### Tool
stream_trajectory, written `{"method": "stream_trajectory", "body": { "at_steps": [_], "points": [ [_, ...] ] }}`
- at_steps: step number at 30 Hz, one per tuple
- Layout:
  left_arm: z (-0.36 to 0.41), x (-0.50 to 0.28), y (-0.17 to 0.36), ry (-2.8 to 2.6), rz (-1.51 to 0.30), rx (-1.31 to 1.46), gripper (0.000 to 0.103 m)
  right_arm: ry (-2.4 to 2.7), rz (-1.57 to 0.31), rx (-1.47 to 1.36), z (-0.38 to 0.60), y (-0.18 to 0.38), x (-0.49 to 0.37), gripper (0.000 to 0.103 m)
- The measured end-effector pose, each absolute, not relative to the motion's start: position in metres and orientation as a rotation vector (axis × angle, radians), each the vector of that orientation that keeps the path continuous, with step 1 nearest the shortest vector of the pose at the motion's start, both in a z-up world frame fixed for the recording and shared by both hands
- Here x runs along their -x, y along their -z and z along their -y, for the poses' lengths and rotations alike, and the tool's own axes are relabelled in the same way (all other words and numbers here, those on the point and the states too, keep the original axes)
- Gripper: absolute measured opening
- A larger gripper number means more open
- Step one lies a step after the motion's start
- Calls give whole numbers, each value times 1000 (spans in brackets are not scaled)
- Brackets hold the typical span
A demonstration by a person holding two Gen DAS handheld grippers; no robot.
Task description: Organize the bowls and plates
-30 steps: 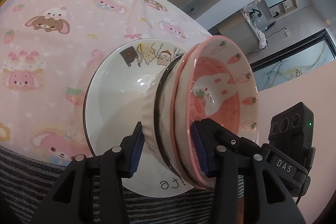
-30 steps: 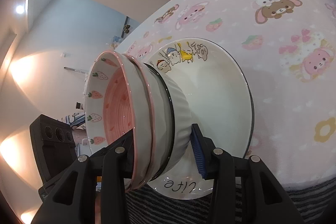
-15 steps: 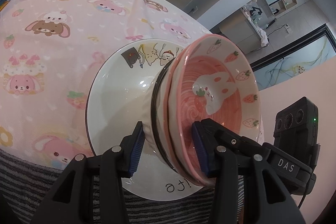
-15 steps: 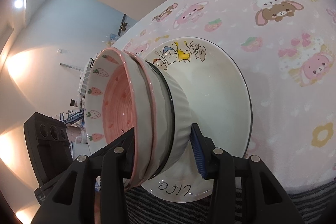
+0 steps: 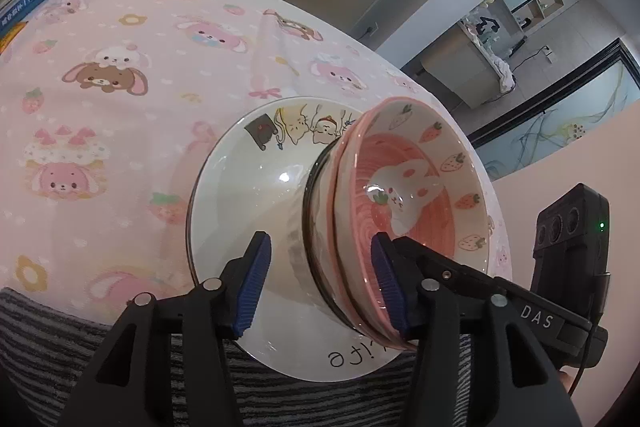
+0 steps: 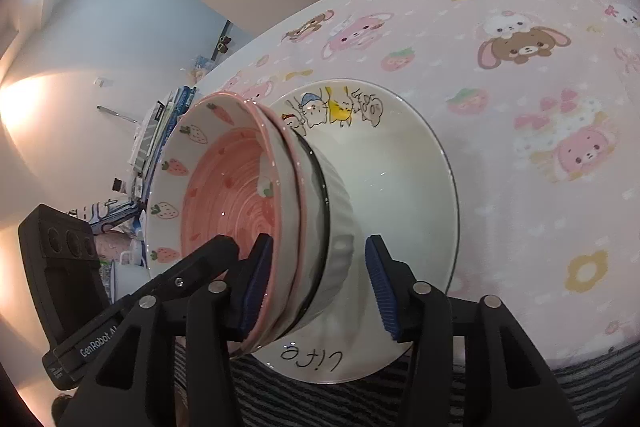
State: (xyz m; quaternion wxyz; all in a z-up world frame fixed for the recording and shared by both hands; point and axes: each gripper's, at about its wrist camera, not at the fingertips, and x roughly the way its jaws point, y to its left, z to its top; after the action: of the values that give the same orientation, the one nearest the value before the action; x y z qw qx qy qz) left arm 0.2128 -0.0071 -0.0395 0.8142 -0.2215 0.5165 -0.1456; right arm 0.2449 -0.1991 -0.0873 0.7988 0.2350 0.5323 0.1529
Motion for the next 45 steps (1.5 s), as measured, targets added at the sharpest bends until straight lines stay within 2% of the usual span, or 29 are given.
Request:
{"method": "stream_trajectory", "body": {
  "at_steps": [2, 3, 7, 10, 14, 19, 21, 22, 23, 25, 26, 27, 29, 31, 32, 33, 35, 45],
  "points": [
    [7, -212, 37, 301, -1091, 452, 54, -317, -1134, -493, 201, 87, -245, 57],
    [7, -212, 36, 295, -1085, 442, 58, -316, -1133, -492, 200, 87, -247, 57],
    [8, -213, 31, 275, -1050, 371, 60, -316, -1112, -487, 201, 84, -246, 57],
    [9, -214, 27, 255, -1016, 312, 66, -320, -1088, -488, 205, 79, -245, 57],
    [7, -213, 21, 234, -960, 254, 66, -310, -986, -405, 205, 60, -237, 57],
    [-1, -200, 4, 241, -827, 252, 71, -312, -836, -317, 201, 27, -218, 58],
    [-6, -193, -5, 212, -768, 259, 74, -287, -774, -283, 200, 15, -209, 72],
    [-7, -189, -11, 200, -729, 249, 74, -262, -735, -268, 200, 8, -204, 86],
    [-7, -184, -18, 190, -689, 234, 76, -233, -683, -252, 200, 1, -196, 92],
    [-8, -170, -32, 172, -592, 194, 80, -206, -578, -199, 198, -15, -179, 92],
    [-9, -163, -39, 167, -544, 173, 85, -199, -542, -174, 200, -21, -173, 92],
    [-9, -154, -46, 161, -490, 145, 94, -190, -500, -148, 199, -28, -165, 92],
    [-9, -135, -59, 152, -376, 90, 103, -172, -405, -106, 198, -42, -148, 92],
    [-8, -114, -71, 135, -253, 26, 103, -161, -313, -71, 198, -55, -131, 94],
    [-7, -106, -76, 130, -205, 0, 103, -155, -266, -50, 197, -61, -121, 101],
    [-7, -99, -81, 130, -168, -15, 103, -154, -220, -34, 196, -66, -112, 103],
    [-11, -91, -87, 120, -128, 6, 103, -173, -147, 13, 194, -74, -97, 103],
    [-23, -56, -82, 141, -3, 16, 103, -142, -90, 54, 196, -68, -48, 103]
  ]
}}
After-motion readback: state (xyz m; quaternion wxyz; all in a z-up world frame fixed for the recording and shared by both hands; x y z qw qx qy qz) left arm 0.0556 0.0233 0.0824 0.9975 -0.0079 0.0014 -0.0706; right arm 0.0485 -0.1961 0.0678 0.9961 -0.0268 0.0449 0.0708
